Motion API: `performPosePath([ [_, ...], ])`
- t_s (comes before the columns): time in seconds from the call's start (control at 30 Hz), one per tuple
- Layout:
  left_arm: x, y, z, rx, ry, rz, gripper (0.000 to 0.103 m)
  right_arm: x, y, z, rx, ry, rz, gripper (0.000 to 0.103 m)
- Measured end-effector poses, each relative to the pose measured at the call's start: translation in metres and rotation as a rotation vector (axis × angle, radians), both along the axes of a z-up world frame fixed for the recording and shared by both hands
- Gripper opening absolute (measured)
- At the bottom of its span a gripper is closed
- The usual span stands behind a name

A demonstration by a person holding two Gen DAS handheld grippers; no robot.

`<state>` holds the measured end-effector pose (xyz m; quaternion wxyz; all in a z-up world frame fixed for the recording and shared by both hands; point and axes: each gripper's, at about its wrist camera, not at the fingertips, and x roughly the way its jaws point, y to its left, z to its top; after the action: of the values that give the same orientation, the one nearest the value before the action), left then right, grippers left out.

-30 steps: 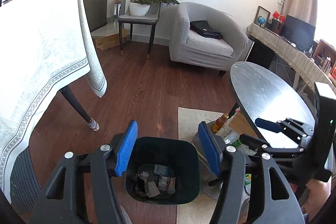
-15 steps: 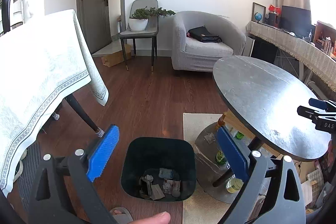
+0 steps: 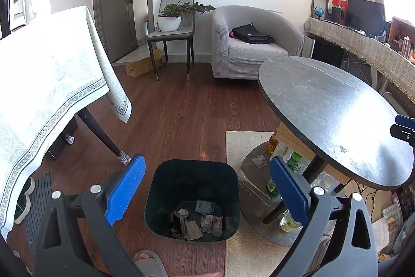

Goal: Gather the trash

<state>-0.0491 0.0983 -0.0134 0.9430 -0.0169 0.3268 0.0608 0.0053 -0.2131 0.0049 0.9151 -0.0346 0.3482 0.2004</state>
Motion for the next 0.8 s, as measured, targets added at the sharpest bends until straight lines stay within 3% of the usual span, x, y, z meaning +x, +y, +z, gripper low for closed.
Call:
performPosePath([
  [0.27, 0.002, -0.009, -0.005, 0.000, 0.048, 0.005, 0.098, -0.011, 0.010, 0.002, 0.010, 0.014, 0.085, 0.093],
  [0.8, -0.003, -0.016, -0.003, -0.004, 0.040, -0.005, 0.098, -0.012, 0.019, -0.001, -0.031, 0.015, 0.071, 0.093],
])
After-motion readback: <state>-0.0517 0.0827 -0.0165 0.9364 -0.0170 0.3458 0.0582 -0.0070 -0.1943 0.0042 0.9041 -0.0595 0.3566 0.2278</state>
